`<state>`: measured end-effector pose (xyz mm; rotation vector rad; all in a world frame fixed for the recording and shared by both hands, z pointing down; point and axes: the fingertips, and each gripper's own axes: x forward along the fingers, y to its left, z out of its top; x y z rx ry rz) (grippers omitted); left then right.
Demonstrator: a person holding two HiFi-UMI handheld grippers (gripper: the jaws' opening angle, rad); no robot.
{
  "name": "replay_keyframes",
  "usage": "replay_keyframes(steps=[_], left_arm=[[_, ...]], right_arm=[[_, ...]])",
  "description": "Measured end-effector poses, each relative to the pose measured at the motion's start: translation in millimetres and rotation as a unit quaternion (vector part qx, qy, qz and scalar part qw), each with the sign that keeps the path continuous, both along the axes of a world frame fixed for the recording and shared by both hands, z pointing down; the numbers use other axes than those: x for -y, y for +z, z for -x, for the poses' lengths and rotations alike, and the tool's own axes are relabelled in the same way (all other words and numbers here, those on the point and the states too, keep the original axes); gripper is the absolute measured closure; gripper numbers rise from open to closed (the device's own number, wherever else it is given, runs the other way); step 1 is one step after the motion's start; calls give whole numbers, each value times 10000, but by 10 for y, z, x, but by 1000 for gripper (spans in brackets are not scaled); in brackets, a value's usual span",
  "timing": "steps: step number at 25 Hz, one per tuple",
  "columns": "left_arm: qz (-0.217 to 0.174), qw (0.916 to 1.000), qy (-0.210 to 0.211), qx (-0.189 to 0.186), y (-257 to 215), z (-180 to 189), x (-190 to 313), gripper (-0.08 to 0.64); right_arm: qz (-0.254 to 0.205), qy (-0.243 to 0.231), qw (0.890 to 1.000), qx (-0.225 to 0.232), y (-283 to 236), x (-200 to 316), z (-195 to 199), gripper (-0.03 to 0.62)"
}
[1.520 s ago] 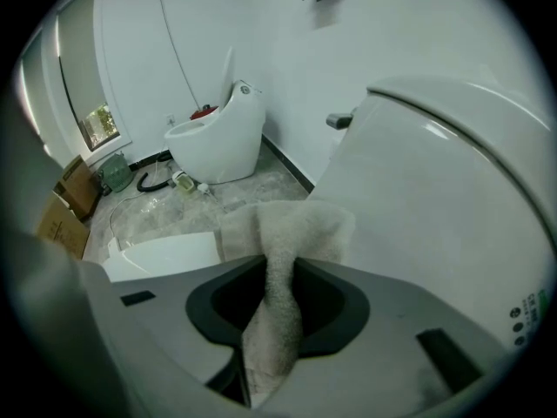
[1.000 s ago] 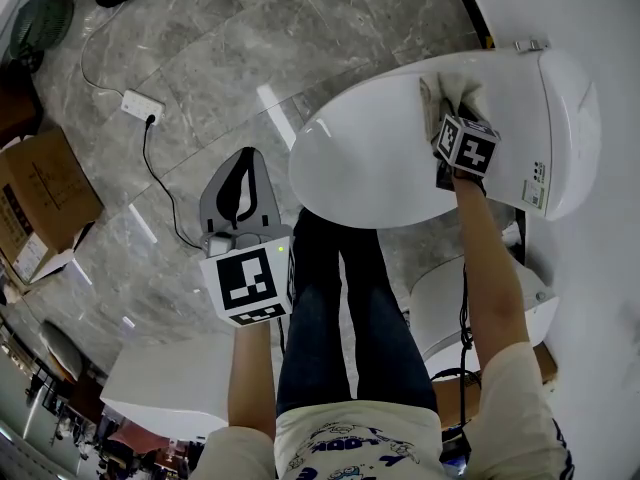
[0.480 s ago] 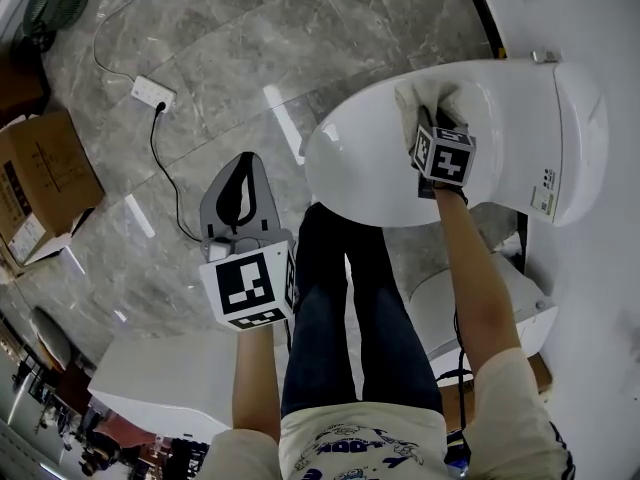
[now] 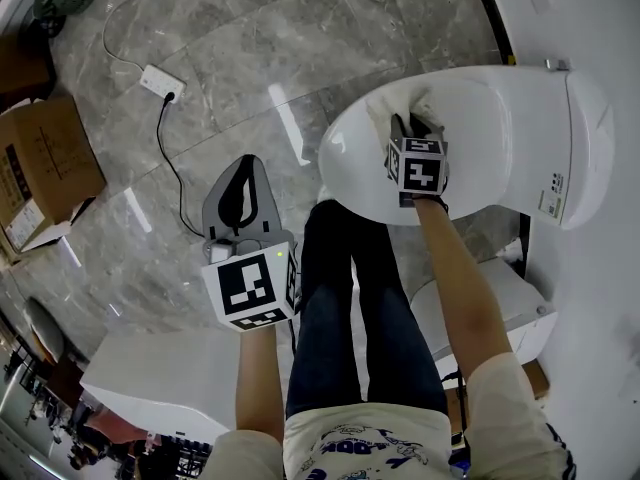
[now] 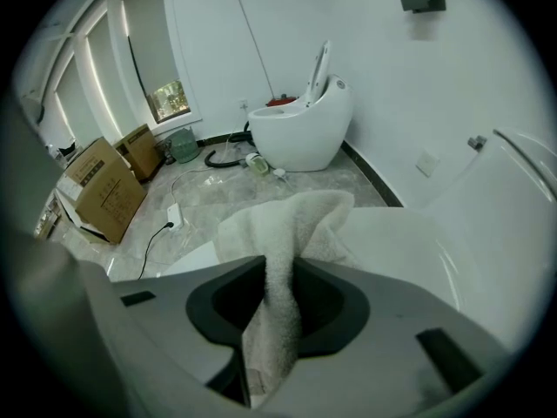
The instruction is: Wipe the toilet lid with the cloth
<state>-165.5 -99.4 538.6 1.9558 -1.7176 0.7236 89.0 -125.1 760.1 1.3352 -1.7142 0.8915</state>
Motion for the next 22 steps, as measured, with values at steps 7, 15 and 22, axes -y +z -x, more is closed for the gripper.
replay_keyframes(steps=[7, 15, 22], left_arm=[[13, 9999, -105, -3, 16, 189, -133, 551], [34, 9998, -219, 1, 50, 362, -212, 551], [16, 9995, -303, 32, 50, 459, -229, 552]], right_arm=[[25, -508, 9986, 133, 37, -237, 604, 500], [95, -1150, 9926, 390, 86, -565, 1274, 503], [134, -1395, 9890, 483, 106, -702, 1494, 503]])
